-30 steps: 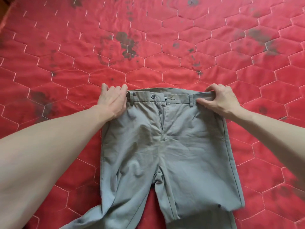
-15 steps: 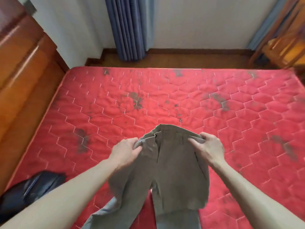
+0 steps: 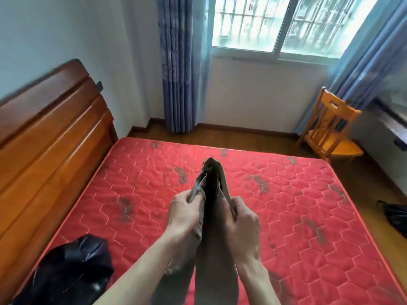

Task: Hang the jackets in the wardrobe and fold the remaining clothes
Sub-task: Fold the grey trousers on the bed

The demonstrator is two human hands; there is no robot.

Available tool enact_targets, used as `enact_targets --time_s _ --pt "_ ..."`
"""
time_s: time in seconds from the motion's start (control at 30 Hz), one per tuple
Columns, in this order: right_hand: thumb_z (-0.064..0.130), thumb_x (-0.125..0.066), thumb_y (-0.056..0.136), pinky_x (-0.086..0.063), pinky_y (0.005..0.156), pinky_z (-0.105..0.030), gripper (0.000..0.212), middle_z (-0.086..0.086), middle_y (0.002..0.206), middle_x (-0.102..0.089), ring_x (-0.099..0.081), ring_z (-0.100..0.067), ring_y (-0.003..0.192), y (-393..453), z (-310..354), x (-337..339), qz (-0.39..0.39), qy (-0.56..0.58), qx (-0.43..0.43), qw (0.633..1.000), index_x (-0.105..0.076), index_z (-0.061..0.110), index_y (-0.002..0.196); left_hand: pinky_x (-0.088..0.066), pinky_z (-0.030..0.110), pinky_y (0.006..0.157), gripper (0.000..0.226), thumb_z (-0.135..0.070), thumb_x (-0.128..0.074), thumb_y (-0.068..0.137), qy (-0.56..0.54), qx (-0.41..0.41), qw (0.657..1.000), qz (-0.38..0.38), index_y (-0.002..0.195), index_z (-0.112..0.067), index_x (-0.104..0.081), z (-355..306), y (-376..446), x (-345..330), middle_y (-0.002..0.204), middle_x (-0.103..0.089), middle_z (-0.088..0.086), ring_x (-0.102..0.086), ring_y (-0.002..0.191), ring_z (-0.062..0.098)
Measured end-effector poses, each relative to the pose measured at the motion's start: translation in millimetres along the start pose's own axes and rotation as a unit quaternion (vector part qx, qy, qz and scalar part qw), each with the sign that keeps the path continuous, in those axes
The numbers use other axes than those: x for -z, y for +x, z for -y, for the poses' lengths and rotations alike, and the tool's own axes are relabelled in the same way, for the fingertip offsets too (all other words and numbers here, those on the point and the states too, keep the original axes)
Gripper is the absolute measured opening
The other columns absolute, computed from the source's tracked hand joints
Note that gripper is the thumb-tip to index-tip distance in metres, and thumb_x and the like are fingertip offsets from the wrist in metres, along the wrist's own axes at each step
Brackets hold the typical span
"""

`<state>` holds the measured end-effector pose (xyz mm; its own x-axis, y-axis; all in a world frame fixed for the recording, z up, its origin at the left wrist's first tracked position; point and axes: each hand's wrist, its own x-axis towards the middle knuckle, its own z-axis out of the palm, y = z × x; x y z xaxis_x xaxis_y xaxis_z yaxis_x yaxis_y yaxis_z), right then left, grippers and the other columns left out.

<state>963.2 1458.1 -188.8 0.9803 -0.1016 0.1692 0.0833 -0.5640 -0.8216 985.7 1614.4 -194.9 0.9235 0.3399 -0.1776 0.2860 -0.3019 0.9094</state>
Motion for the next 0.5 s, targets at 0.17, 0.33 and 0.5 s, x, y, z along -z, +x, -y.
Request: enact_targets --time_s 0.17,0.33,0.5 --pt "0.029 -0.065 0.101 -0.053 0.068 -0.028 0.009 0.012 0.083 -0.075 -0.068 -0.002 0.075 -50.0 80.9 30.2 0.026 0.141 0.044 0.989 -0.074 0.03 0.102 -0.056 0.054 0.073 0.04 -0.05 -0.06 0.081 -0.068 -0.021 0.997 0.033 0.08 -0.012 -0.07 -51.2 -51.1 42.4 0.076 -0.074 0.012 -0.066 0.066 0.024" --pt "0.05 -0.039 0.107 -0.053 0.097 -0.03 0.044 0.015 0.12 -0.074 -0.068 -0.008 0.118 -92.3 107.5 39.9 0.034 0.225 0.073 0.971 -0.069 0.03 0.132 -0.05 0.037 0.065 0.032 -0.027 -0.059 0.099 -0.061 -0.06 0.995 0.048 0.073 -0.009 -0.064 -77.0 -91.6 64.8 0.063 -0.063 -0.002 -0.057 0.063 0.015" --pt "0.007 -0.048 0.107 -0.052 0.095 -0.031 0.037 0.01 0.112 -0.069 -0.066 -0.012 0.111 -99.0 97.6 61.6 0.017 0.181 0.101 0.978 -0.069 0.025 0.13 -0.05 0.026 0.06 0.04 -0.05 -0.069 0.094 -0.082 -0.04 0.976 0.2 0.088 -0.011 -0.068 -116.3 -131.9 76.3 0.074 -0.068 -0.002 -0.065 0.068 0.011"
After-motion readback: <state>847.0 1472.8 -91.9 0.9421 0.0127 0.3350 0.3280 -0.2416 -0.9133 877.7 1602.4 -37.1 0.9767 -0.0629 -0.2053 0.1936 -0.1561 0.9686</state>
